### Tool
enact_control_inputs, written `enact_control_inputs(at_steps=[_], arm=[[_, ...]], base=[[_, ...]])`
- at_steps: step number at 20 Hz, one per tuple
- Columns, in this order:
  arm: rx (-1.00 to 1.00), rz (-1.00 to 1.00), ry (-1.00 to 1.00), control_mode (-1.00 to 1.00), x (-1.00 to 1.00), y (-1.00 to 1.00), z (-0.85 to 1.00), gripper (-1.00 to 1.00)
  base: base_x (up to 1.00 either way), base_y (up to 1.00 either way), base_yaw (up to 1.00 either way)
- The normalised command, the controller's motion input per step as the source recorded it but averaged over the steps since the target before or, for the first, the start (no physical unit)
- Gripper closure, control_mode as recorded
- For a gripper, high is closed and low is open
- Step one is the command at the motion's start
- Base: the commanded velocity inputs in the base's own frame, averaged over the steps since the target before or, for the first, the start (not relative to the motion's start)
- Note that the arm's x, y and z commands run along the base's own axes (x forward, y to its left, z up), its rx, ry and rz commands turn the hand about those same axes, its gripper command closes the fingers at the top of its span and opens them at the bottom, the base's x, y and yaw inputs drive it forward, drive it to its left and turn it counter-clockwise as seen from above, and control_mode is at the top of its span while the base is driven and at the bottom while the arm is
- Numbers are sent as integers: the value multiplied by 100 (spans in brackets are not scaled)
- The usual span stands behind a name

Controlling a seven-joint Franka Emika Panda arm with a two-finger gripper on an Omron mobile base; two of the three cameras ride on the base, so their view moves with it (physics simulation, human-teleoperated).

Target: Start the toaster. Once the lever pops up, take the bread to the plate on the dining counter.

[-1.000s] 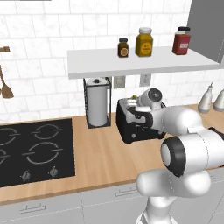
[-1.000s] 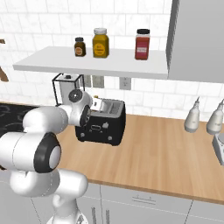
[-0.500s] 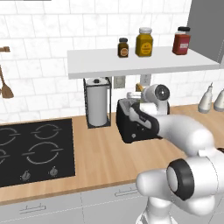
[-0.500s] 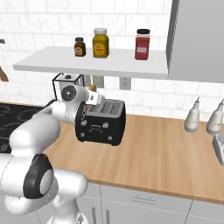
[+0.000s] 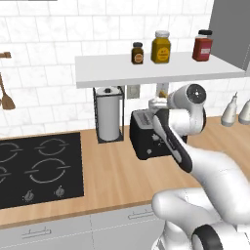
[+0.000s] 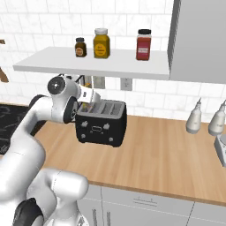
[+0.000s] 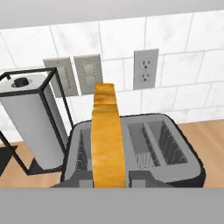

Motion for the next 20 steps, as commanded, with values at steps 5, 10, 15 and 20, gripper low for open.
enact_control_inputs(at_steps=[5,10,15,20], arm=[[0,0,12,-100,-100,0,11,100],[0,0,15,-100,-88,3,0,100],[0,0,6,-100,-94,1,0,100],[0,0,0,-100,-84,0,0,100]], base=[[0,0,0],[0,0,0],[0,0,0],[0,0,0]])
